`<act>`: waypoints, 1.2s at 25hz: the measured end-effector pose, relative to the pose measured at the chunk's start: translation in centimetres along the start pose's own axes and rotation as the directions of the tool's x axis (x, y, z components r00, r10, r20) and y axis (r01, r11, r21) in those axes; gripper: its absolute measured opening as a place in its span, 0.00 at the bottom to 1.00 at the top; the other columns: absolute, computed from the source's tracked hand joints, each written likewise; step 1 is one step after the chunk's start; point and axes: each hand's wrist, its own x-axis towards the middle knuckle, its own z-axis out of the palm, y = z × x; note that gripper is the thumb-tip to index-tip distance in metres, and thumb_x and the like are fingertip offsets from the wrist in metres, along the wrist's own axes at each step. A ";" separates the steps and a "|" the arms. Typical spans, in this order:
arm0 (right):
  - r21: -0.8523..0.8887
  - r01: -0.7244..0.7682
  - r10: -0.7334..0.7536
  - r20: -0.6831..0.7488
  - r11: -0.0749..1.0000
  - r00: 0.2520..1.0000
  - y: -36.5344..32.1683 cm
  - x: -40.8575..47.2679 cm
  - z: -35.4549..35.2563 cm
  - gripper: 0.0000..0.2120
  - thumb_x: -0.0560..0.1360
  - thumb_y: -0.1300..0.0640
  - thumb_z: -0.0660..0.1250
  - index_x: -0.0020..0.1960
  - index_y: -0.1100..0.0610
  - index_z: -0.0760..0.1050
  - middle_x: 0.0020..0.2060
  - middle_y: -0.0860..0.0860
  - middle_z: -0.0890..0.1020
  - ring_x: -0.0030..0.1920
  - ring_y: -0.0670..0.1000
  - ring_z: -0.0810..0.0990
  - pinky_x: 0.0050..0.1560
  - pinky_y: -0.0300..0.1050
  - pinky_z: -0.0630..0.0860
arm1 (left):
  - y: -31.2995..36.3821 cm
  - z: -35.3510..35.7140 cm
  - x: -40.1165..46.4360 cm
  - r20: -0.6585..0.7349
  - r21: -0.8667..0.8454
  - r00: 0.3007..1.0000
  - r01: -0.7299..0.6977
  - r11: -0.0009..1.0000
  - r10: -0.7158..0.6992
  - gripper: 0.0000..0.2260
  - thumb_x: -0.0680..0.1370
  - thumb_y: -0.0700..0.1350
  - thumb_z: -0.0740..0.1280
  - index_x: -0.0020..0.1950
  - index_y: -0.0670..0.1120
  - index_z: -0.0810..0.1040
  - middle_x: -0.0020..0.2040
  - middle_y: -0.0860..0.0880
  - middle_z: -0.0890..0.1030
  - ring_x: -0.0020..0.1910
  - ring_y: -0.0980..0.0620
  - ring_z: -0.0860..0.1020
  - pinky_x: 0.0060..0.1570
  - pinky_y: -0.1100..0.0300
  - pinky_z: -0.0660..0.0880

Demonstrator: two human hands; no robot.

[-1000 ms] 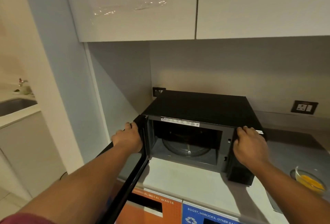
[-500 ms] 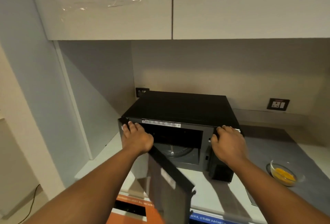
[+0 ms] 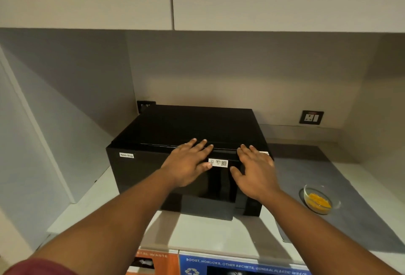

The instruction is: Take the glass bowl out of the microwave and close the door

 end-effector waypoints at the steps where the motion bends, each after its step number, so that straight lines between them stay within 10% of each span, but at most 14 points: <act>1: -0.038 0.013 -0.013 0.000 0.999 1.000 0.1 0.2 0.3 0.31 0.80 0.40 0.58 0.79 0.51 0.62 0.80 0.49 0.64 0.81 0.52 0.57 0.78 0.55 0.54 | 0.6 0.3 0.3 -0.030 0.005 0.999 -0.025 1.000 0.025 0.27 0.84 0.60 0.53 0.83 0.58 0.52 0.84 0.53 0.53 0.83 0.48 0.50 0.79 0.46 0.52; 24: -0.085 -0.043 0.028 -0.169 0.995 0.985 -0.7 0.7 2.0 0.23 0.79 0.51 0.68 0.72 0.53 0.74 0.70 0.52 0.79 0.74 0.56 0.72 0.72 0.57 0.66 | 0.7 2.6 1.9 -0.234 -0.037 0.972 -0.033 0.999 0.023 0.25 0.84 0.52 0.60 0.81 0.53 0.60 0.82 0.52 0.63 0.82 0.52 0.58 0.78 0.54 0.54; 30: -0.120 0.009 -0.017 -0.069 0.993 0.997 -0.6 0.2 0.7 0.27 0.82 0.44 0.59 0.78 0.51 0.65 0.77 0.50 0.70 0.79 0.55 0.64 0.75 0.56 0.60 | 1.3 1.0 1.4 -0.126 -0.133 0.992 -0.013 0.991 -0.004 0.29 0.83 0.42 0.61 0.83 0.51 0.56 0.84 0.51 0.56 0.83 0.50 0.52 0.80 0.52 0.50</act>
